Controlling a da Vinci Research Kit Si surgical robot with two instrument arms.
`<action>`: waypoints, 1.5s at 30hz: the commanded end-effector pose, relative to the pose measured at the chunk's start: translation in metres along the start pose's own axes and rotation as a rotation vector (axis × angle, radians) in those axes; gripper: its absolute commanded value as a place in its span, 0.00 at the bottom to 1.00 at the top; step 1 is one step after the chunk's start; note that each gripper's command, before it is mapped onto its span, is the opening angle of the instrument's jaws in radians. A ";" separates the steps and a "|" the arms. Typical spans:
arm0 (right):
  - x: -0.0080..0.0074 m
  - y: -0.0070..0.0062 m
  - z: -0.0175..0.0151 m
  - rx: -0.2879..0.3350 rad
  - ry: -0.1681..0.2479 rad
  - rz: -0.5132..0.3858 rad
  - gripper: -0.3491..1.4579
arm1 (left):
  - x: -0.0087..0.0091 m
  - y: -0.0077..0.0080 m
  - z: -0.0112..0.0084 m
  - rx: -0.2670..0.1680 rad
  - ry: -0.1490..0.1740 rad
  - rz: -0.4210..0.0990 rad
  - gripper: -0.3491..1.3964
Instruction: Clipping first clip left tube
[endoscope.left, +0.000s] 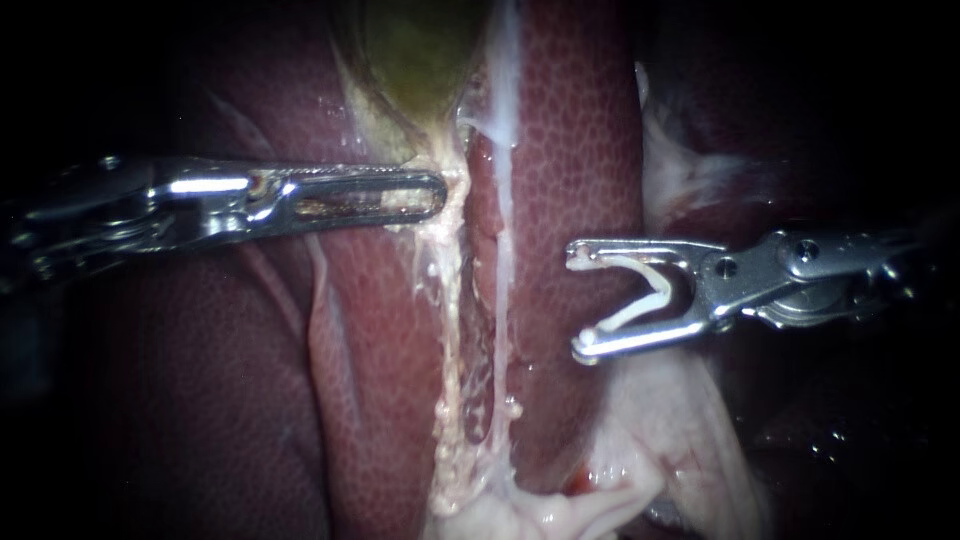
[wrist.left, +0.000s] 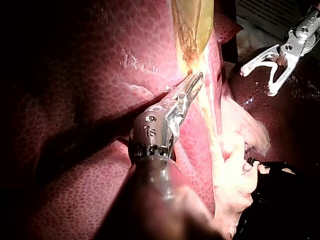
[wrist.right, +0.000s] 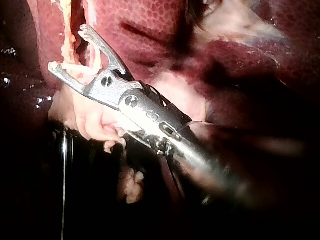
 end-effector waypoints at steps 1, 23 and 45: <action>0.0000 0.0000 0.0000 0.000 0.000 0.000 0.52 | 0.0000 0.0000 -0.0001 0.001 0.000 0.000 0.00; -0.0001 0.0001 0.0001 -0.001 0.000 0.000 0.52 | -0.0062 -0.0013 -0.0093 -0.003 -0.026 -0.037 0.00; -0.0054 0.0003 0.0086 0.039 -0.029 0.004 0.52 | -0.0064 -0.0011 -0.0096 -0.008 -0.027 -0.032 0.00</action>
